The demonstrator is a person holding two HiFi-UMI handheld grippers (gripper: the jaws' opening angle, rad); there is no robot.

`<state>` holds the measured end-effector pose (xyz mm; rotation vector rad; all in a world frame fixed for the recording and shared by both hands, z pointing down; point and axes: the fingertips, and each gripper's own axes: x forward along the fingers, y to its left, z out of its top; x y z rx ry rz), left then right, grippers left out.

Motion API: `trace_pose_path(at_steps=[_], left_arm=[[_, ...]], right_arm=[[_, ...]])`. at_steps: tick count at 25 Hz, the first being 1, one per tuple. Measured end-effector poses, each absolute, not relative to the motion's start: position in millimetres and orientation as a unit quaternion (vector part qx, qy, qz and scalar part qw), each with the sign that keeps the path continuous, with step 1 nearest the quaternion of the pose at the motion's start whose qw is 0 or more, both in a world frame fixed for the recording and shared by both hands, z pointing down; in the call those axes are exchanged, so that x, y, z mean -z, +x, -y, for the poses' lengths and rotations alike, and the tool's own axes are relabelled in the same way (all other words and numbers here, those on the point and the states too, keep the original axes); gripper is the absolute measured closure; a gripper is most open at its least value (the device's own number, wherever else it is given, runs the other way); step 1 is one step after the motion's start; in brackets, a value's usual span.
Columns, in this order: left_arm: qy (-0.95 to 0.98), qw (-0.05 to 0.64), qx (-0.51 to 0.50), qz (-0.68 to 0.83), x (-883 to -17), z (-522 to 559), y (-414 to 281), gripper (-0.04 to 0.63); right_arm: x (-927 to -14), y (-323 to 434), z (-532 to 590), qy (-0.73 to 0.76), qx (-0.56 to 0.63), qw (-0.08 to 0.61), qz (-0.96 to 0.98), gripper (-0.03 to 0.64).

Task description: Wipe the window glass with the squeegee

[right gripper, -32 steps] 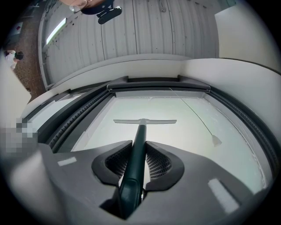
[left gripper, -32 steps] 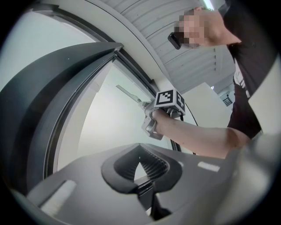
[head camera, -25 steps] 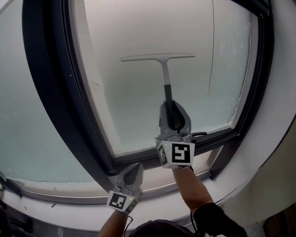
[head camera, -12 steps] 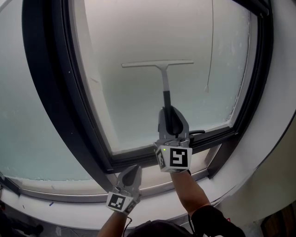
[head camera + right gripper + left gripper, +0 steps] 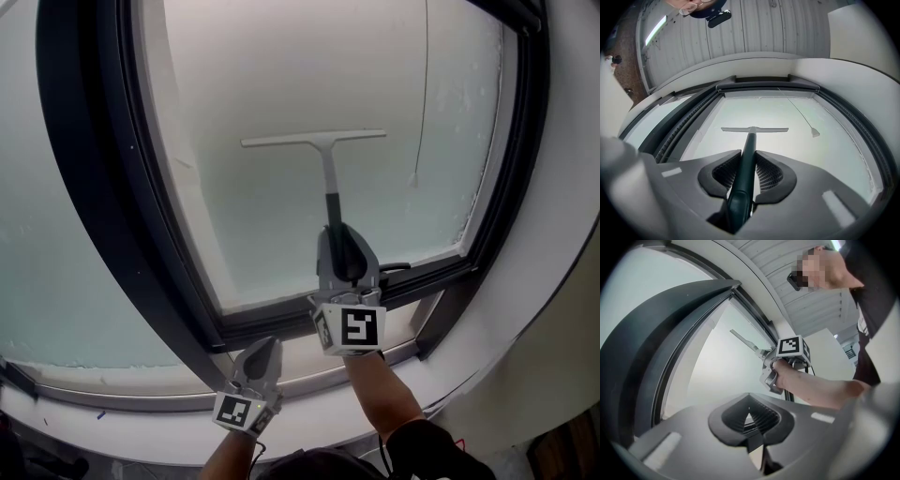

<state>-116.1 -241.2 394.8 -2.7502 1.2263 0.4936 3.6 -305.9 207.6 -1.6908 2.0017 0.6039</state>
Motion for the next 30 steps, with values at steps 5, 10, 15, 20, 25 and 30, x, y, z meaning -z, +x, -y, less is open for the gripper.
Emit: trace_pose_path(at_steps=[5, 10, 15, 20, 25, 30], left_arm=[[-0.898, 0.043, -0.166, -0.406, -394, 242, -117, 0.597], [-0.895, 0.038, -0.162, -0.415, -400, 244, -122, 0.597], [-0.894, 0.055, -0.148, -0.419, -401, 245, -121, 0.597], [-0.894, 0.048, -0.145, -0.421, -403, 248, -122, 0.597], [-0.894, 0.050, -0.136, -0.423, -410, 248, -119, 0.597], [-0.896, 0.046, -0.135, -0.419, -411, 248, -115, 0.597]], right_arm=[[-215, 4, 305, -0.612, -0.217, 0.224, -0.727, 0.522], [-222, 4, 303, -0.612, -0.220, 0.220, -0.727, 0.522], [-229, 4, 301, -0.615, -0.215, 0.218, -0.727, 0.522], [-237, 3, 301, -0.616, -0.215, 0.215, -0.727, 0.521], [-248, 4, 300, -0.616, -0.217, 0.204, -0.729, 0.520], [-260, 4, 296, -0.620, -0.212, 0.199, -0.729, 0.521]])
